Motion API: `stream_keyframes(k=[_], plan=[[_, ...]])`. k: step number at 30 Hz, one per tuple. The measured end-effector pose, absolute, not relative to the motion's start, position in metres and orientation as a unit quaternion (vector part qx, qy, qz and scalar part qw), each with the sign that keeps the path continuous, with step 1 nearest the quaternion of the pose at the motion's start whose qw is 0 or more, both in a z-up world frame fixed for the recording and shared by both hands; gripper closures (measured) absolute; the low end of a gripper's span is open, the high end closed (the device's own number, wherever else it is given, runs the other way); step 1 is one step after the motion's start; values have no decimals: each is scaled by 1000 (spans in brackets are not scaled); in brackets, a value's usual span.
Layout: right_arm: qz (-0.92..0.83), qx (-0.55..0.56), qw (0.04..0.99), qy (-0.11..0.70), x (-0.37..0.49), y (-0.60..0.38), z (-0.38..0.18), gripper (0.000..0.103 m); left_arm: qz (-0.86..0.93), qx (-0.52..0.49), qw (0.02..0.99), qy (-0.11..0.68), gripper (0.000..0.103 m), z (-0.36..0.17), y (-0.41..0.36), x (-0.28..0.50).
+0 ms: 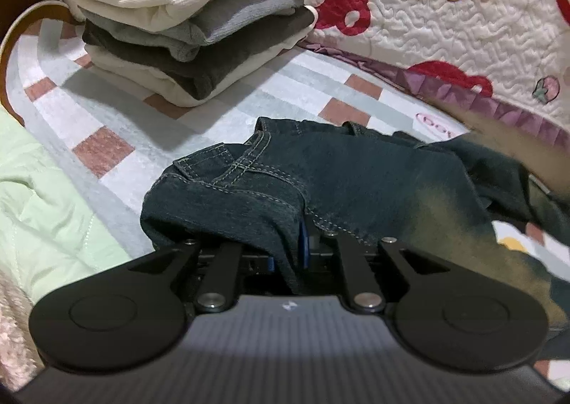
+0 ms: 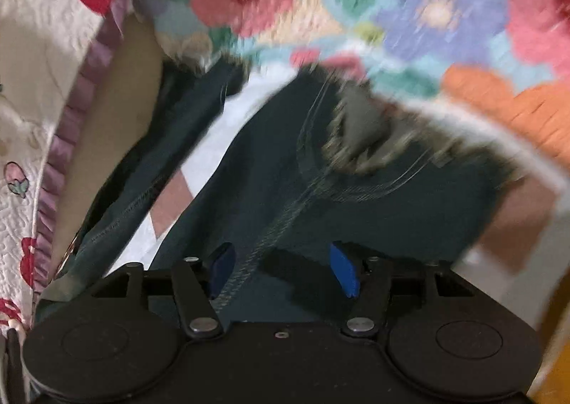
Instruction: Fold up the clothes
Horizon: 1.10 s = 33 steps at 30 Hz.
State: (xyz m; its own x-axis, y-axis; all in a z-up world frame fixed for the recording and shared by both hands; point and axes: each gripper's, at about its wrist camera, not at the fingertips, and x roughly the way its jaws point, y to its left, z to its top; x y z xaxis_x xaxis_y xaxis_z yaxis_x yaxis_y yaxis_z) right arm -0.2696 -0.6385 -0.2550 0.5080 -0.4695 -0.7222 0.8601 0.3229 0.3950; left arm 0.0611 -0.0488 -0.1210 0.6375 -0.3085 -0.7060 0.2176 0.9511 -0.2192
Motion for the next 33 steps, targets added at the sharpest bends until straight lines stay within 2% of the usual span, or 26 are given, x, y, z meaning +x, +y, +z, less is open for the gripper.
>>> stream_keyframes(k=[2, 3, 4, 7, 9, 17, 27, 31, 33], plan=[[-442, 347, 784, 263, -251, -632, -259, 28, -149, -62, 903, 399, 92, -121, -47, 61], [-448, 324, 788, 270, -242, -629, -261, 36, -150, -65, 902, 399, 92, -121, -47, 61], [-453, 301, 792, 277, -232, -625, -263, 54, -152, -67, 902, 399, 92, -121, -46, 61], [-471, 251, 803, 264, -234, -609, -271, 79, -156, -74, 901, 398, 92, -122, -44, 61], [-466, 251, 816, 234, -245, -601, -261, 91, -156, -75, 901, 398, 92, -122, -44, 61], [-431, 284, 853, 82, -309, -563, -203, 93, -166, -99, 898, 396, 92, -117, -37, 60], [-445, 382, 804, 95, -384, -535, -230, 92, -174, -125, 880, 424, 92, -120, -29, 57], [-450, 420, 781, 104, -413, -525, -243, 81, -175, -147, 870, 437, 91, -121, -26, 60], [-452, 439, 769, 109, -428, -519, -249, 67, -180, -170, 861, 443, 91, -121, -21, 61]])
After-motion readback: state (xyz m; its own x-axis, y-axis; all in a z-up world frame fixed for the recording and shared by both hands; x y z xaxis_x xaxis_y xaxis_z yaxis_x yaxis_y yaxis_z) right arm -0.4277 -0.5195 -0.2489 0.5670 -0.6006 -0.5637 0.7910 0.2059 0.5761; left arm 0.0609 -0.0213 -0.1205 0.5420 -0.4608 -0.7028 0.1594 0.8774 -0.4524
